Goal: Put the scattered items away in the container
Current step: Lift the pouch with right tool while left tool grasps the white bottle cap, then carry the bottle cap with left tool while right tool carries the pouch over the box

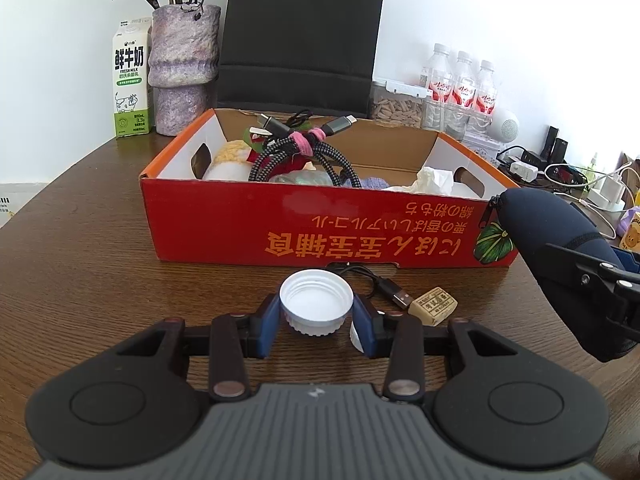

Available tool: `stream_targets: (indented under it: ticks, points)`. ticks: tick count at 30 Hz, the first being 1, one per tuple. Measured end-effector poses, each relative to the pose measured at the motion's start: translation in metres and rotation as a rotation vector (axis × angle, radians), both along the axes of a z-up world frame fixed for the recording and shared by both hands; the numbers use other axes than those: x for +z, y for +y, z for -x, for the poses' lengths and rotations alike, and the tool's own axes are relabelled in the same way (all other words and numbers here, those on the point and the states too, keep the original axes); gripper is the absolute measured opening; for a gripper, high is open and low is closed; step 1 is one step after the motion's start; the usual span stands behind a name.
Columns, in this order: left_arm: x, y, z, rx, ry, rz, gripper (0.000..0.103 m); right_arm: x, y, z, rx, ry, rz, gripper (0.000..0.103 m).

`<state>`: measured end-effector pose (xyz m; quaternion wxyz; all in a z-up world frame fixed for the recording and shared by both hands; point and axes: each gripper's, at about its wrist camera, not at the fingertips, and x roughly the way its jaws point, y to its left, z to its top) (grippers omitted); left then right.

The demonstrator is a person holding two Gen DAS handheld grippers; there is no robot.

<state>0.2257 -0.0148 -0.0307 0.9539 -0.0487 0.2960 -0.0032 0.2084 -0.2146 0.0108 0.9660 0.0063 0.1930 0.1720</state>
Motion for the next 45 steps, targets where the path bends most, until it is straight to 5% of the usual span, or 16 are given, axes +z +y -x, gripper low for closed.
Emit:
stream_targets:
  ticks: [15, 29, 37, 45]
  points:
    - [0.032, -0.004, 0.011, -0.021, -0.110, 0.021, 0.040, 0.016, -0.002, -0.003, 0.005, -0.032, -0.060, 0.058]
    - [0.082, -0.021, -0.039, -0.030, -0.273, 0.025, 0.040, 0.058, 0.015, -0.057, -0.020, -0.109, -0.055, 0.059]
    - [0.078, -0.017, -0.087, 0.004, -0.274, 0.061, 0.040, 0.051, 0.025, -0.115, -0.047, -0.099, -0.089, 0.059]
    - [0.056, -0.023, -0.113, 0.008, -0.276, -0.035, 0.040, 0.025, 0.027, -0.143, -0.046, -0.064, -0.055, 0.059]
